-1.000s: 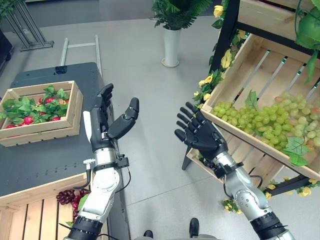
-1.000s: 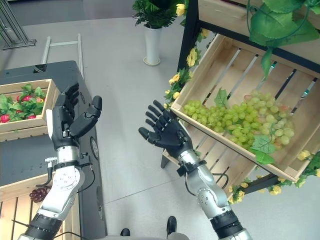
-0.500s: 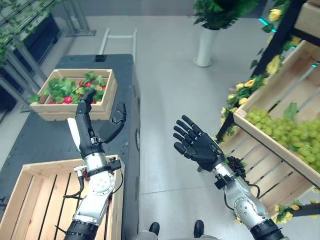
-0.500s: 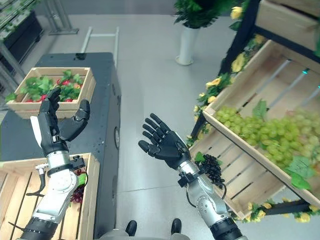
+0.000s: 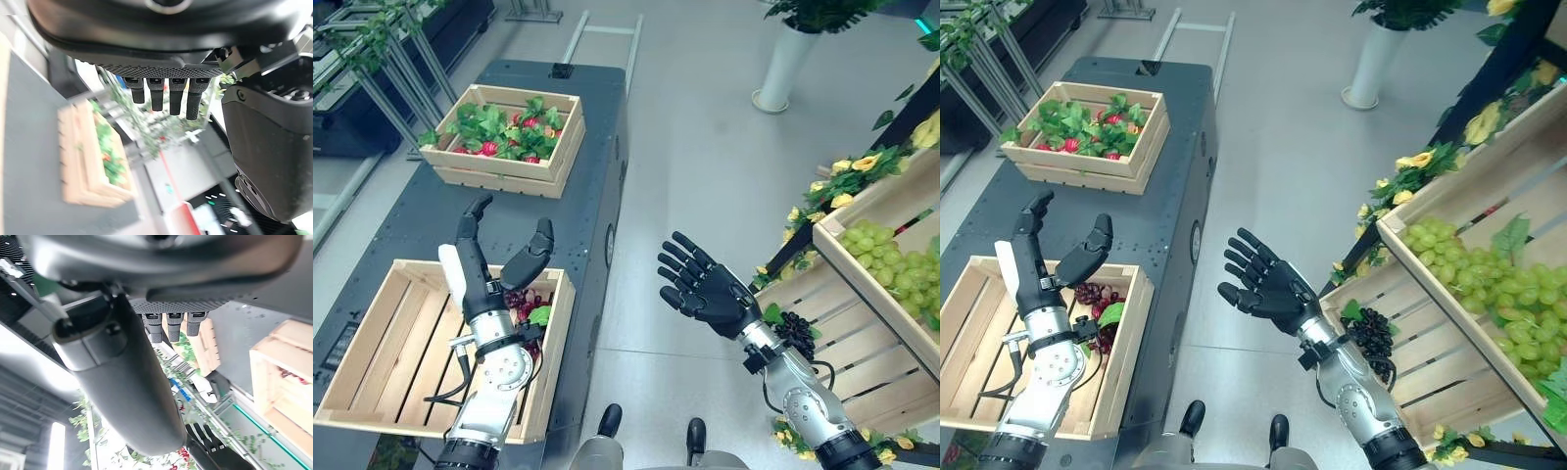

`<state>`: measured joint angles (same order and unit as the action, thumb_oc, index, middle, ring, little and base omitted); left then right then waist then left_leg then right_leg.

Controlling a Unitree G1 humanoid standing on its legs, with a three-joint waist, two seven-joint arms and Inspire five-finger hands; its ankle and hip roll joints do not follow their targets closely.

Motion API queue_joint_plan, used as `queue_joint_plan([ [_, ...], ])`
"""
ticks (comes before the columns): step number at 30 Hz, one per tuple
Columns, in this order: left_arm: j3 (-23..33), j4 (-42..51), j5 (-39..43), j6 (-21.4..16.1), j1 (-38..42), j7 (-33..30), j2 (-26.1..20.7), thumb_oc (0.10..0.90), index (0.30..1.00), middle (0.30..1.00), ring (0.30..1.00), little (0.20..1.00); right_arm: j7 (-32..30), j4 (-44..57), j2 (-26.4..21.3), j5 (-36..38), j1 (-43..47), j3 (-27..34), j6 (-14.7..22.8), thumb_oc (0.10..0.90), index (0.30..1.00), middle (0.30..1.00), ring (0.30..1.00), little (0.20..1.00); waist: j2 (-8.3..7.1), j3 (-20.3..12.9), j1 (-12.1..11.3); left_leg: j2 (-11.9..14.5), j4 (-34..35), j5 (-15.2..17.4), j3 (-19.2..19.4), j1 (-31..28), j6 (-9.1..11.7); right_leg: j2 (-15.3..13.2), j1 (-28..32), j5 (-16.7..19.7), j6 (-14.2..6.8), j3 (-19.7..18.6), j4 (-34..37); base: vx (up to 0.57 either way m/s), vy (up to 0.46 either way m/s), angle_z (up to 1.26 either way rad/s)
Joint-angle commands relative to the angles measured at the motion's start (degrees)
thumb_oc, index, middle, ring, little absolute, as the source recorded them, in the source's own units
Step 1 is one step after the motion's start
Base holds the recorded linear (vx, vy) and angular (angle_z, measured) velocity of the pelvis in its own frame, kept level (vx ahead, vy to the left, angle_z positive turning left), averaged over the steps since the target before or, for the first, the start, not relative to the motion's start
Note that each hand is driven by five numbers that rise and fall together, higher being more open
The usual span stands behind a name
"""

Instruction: Pick up the fruits from the basket on one side to the basket on the other side

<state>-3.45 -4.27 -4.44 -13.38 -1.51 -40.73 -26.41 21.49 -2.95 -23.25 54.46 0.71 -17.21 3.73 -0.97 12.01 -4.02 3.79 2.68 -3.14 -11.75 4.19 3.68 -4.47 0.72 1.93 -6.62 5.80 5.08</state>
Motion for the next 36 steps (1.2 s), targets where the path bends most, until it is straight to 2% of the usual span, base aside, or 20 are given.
queue_joint_plan([
  [1, 1.6, -3.6, -7.7, -2.6, 6.4, -2.0, -7.5, 0.8, 0.9, 0.9, 0.9, 0.9, 0.4, 8.7, -0.5, 1.7, 1.1, 3.3, 5.1, 0.8, 0.9, 0.9, 0.9, 0.9, -0.47, -2.7, 2.3, 1.7, 1.3, -2.2, 10.2, 0.0, -0.6, -0.9, -3.5, -1.3, 1.7, 2.4, -4.9, -0.08, 0.087, 0.75],
  [4, -0.2, -7.0, -9.6, 2.3, 7.4, -0.9, -9.8, 0.8, 0.9, 0.9, 0.9, 0.9, 1.8, 7.0, -1.1, 2.1, 0.3, 4.2, 5.9, 0.8, 0.9, 0.9, 0.9, 0.9, 0.5, -1.8, 3.2, 1.4, 1.1, -1.7, 10.7, 0.4, -0.5, -2.3, -4.2, -1.3, 1.3, 3.2, -5.4, -0.03, 0.14, 0.94],
  [10, 0.6, -11.4, -15.3, 10.4, 4.0, 0.5, -13.3, 0.8, 0.9, 0.9, 0.9, 0.9, 2.6, 6.5, -1.5, 2.4, -2.6, 5.0, 5.2, 0.8, 0.9, 0.9, 0.9, 0.9, 1.03, -2.1, 3.5, 0.0, 1.3, -0.6, 10.9, -1.2, -1.0, -4.5, -3.5, -0.7, 0.0, 2.7, -4.9, 0.09, 0.103, 0.07],
  [14, 0.3, -13.1, -18.0, 14.6, 3.9, 0.2, -14.6, 0.8, 0.9, 0.9, 0.9, 0.9, 2.8, 6.0, -1.9, 1.9, -2.6, 4.9, 5.2, 0.8, 0.9, 0.9, 0.9, 0.9, 1.45, -1.4, 3.7, -0.7, 1.1, -0.3, 10.5, -0.9, -1.2, -4.8, -4.2, -0.6, -0.4, 1.9, -5.1, 0.03, 0.086, 0.09],
  [17, -1.5, -15.3, -21.1, 19.8, 5.2, 1.2, -16.7, 0.8, 0.9, 0.9, 0.9, 0.9, 3.0, 6.2, -3.6, 1.7, -1.7, 4.2, 5.2, 0.8, 0.9, 0.9, 0.9, 0.9, 1.67, 0.5, 4.0, -1.2, 0.3, 0.0, 10.3, 0.1, -1.5, -4.7, -5.7, -0.7, -0.6, 0.8, -6.0, -0.02, 0.094, 0.01],
  [20, -3.0, -16.8, -19.9, 21.5, 6.6, 0.8, -17.5, 0.8, 0.9, 0.9, 0.9, 0.9, 2.8, 6.1, -4.7, 2.2, -0.8, 3.8, 5.1, 0.8, 0.9, 0.9, 0.9, 0.9, 1.7, 1.8, 4.2, -1.2, -0.3, 0.0, 10.2, 1.0, -1.6, -4.6, -6.6, -1.0, -0.7, 0.4, -6.9, -0.04, 0.059, -0.03],
  [24, -6.9, -23.0, -17.1, 24.2, 12.5, 0.6, -18.4, 0.8, 0.9, 0.9, 0.9, 0.9, 1.5, 5.1, -6.9, 2.3, 1.7, 2.6, 4.8, 0.8, 0.9, 0.9, 0.9, 0.9, 1.41, 5.6, 4.8, -1.4, -2.1, -0.2, 9.8, 3.9, -1.9, -4.2, -9.4, -1.1, -0.8, -0.6, -8.8, -0.07, 0.072, 0.01],
  [29, -9.6, -26.5, -18.7, 27.0, 17.1, 3.6, -20.1, 0.8, 0.9, 0.9, 0.9, 0.9, 0.9, 4.2, -8.4, 1.7, 2.8, 1.5, 5.3, 0.8, 0.9, 0.9, 0.9, 0.9, 0.62, 8.9, 5.3, -1.3, -5.1, -0.4, 9.9, 8.0, -2.2, -3.6, -13.3, -1.4, -0.6, -1.4, -12.0, -0.09, 0.028, -0.01],
  [32, -11.4, -27.1, -21.2, 28.5, 18.7, 6.0, -21.8, 0.8, 0.9, 0.9, 0.9, 0.9, 1.1, 3.3, -9.0, 1.6, 2.9, 1.1, 6.0, 0.8, 0.9, 0.9, 0.9, 0.9, 0.14, 10.5, 5.4, -1.3, -6.8, -0.3, 9.8, 9.7, -2.3, -3.5, -14.5, -1.5, -0.4, -1.3, -13.0, -0.05, -0.015, -0.01],
  [36, -14.8, -27.7, -30.2, 30.5, 21.8, 5.4, -24.4, 0.8, 0.9, 0.9, 0.9, 0.9, 1.1, 2.7, -9.8, 3.6, 4.2, 0.2, 7.0, 0.8, 0.9, 0.9, 0.9, 0.9, -0.66, 12.6, 5.2, -1.3, -8.5, -0.3, 9.9, 12.0, -2.2, -3.4, -15.9, -1.4, 0.0, -0.8, -13.8, -0.05, -0.03, 0.03],
])
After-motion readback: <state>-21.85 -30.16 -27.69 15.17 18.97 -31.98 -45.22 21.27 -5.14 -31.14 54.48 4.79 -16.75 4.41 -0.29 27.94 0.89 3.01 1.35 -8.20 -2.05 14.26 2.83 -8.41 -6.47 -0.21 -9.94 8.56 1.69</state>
